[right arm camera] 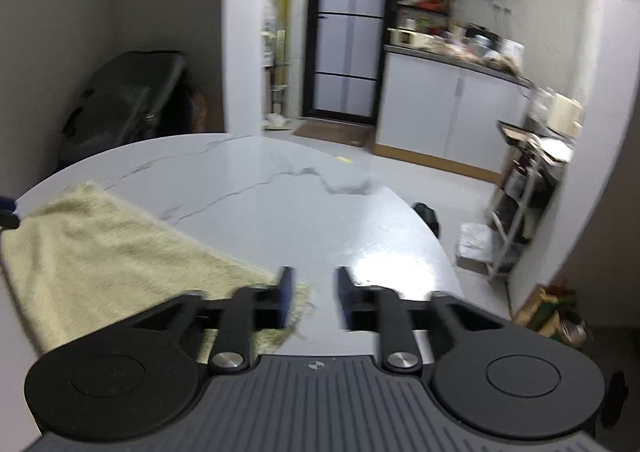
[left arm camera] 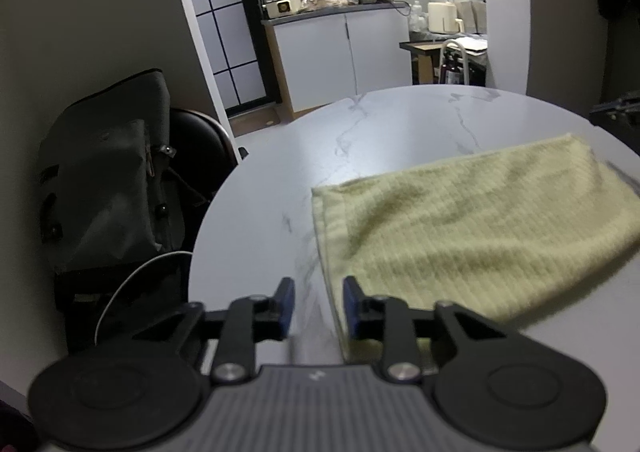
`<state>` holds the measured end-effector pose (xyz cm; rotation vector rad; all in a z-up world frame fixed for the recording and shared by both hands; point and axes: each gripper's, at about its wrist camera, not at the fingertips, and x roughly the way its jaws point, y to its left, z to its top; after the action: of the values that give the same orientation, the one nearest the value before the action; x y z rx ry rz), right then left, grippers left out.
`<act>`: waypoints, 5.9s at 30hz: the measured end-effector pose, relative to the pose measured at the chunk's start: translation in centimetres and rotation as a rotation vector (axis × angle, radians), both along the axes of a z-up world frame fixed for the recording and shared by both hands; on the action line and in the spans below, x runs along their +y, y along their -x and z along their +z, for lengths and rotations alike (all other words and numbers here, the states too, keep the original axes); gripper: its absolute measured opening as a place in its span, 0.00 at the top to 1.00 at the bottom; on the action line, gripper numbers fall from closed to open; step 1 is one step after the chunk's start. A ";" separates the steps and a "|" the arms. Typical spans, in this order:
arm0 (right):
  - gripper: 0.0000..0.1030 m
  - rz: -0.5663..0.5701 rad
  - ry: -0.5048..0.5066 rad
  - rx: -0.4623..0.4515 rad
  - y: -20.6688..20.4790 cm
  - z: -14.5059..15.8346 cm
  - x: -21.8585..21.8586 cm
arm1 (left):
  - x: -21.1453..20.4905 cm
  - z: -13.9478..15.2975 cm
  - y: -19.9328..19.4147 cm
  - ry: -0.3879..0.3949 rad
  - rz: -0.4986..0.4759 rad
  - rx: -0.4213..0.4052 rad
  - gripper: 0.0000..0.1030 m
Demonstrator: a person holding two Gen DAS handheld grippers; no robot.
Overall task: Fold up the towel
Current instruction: 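Pull both grippers back from the folded towel, then close the right gripper on one strip end while the left gripper grasps the other end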
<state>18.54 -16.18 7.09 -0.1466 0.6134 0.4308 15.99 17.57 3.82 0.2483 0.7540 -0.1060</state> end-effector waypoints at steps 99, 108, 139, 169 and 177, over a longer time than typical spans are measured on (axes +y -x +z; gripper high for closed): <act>0.53 0.167 0.024 0.142 13.5 -1.7 1.1 | -8.5 1.9 12.6 0.075 -0.190 -0.145 0.35; 0.53 0.217 -0.003 0.158 15.2 -1.8 1.9 | -7.8 1.5 13.6 0.057 -0.157 -0.128 0.35; 0.53 0.452 0.058 0.175 20.1 -0.3 5.0 | -8.7 -0.5 17.7 0.075 -0.296 -0.055 0.34; 0.83 0.563 0.067 0.165 21.1 -0.5 4.9 | -9.8 -1.1 18.8 0.145 -0.349 -0.013 0.91; 0.93 0.573 0.061 0.170 21.2 -0.3 5.2 | -9.9 -0.9 18.6 0.160 -0.340 -0.010 0.94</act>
<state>-2.62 -10.95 6.83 -0.3501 0.7504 0.9863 -2.60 7.72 2.90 0.2227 0.6844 -0.4846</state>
